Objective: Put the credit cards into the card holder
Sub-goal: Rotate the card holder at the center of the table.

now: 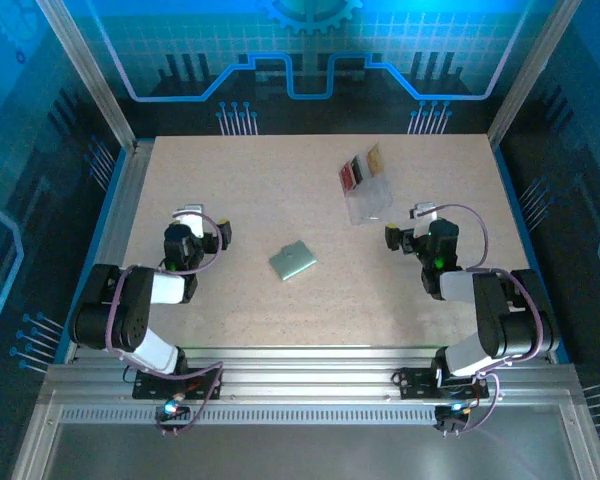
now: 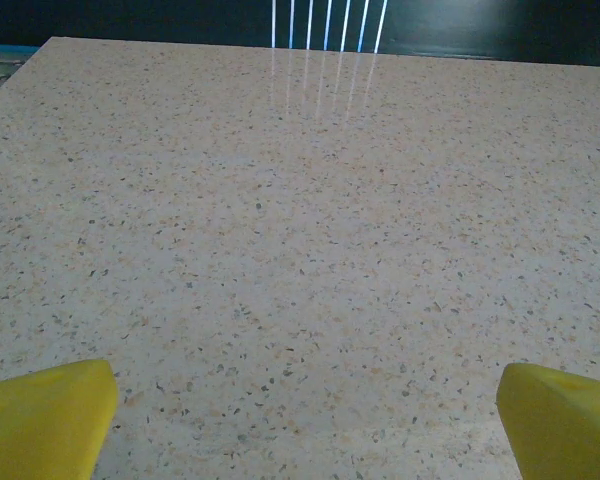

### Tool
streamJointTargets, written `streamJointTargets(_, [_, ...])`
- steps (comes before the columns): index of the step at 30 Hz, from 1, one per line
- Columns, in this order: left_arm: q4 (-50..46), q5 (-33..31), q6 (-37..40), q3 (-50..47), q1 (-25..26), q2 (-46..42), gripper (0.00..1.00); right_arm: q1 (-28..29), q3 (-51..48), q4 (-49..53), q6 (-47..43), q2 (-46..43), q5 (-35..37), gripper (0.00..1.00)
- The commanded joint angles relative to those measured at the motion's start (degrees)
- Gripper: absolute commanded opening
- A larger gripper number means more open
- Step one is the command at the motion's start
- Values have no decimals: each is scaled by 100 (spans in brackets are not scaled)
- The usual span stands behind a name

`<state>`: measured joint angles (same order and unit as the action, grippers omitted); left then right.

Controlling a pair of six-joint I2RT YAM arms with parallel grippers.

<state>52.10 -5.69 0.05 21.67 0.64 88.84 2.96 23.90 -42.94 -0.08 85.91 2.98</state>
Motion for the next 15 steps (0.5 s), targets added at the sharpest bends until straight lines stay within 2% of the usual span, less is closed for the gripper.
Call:
streamJointTargets(1, [2, 51, 63, 57, 15, -24, 99, 77, 96, -13, -52, 31, 80, 100])
streamJointTargets(15, [12, 24, 74, 47, 41, -26, 99, 74, 98, -13, -45, 31, 87, 100])
